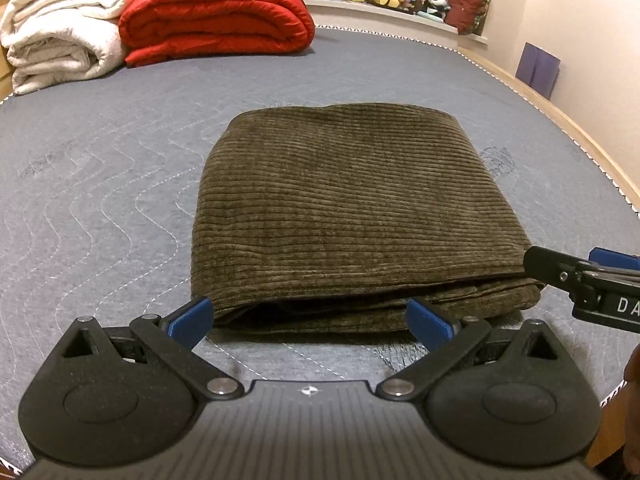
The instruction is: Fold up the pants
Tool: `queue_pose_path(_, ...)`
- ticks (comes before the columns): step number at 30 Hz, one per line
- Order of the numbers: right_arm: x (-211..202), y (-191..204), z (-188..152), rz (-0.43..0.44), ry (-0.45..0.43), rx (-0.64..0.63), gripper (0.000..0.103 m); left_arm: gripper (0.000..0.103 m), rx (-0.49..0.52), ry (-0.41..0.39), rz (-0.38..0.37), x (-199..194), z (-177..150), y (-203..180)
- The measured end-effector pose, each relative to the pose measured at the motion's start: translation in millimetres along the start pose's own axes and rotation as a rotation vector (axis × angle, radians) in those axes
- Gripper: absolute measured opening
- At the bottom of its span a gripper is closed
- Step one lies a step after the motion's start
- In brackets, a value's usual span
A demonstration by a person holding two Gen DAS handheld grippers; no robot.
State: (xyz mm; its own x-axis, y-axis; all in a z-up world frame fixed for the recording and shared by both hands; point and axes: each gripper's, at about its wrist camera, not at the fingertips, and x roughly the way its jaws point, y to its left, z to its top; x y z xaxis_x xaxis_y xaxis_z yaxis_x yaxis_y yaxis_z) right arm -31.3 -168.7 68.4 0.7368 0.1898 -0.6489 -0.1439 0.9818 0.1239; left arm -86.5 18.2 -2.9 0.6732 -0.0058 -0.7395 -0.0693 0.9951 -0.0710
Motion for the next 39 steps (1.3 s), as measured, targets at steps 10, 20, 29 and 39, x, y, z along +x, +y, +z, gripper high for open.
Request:
queue_pose_path(10,1.2,3.0,-1.4,-0.001,0.005,-0.012,0.102,0.103,0.005,-0.004,-0.005,-3.4,0.3,0.0)
queue_pose_path(20,1.9,4.5,-1.9,-0.002,0.007,-0.017,0.102,0.103,0.006,-0.008,-0.007,-5.6,0.7,-1.6)
queue_pose_path(29,3.1,5.7,-3.5,-0.002,0.007,-0.022,0.102,0.103,0.007,-0.009,-0.009,-5.8,1.0,-1.7)
queue_pose_path(39,1.9,5.8,-2.9,-0.002,0.005,-0.025,0.102,0.103,0.014,-0.011,-0.015,-5.4,1.3,-0.8)
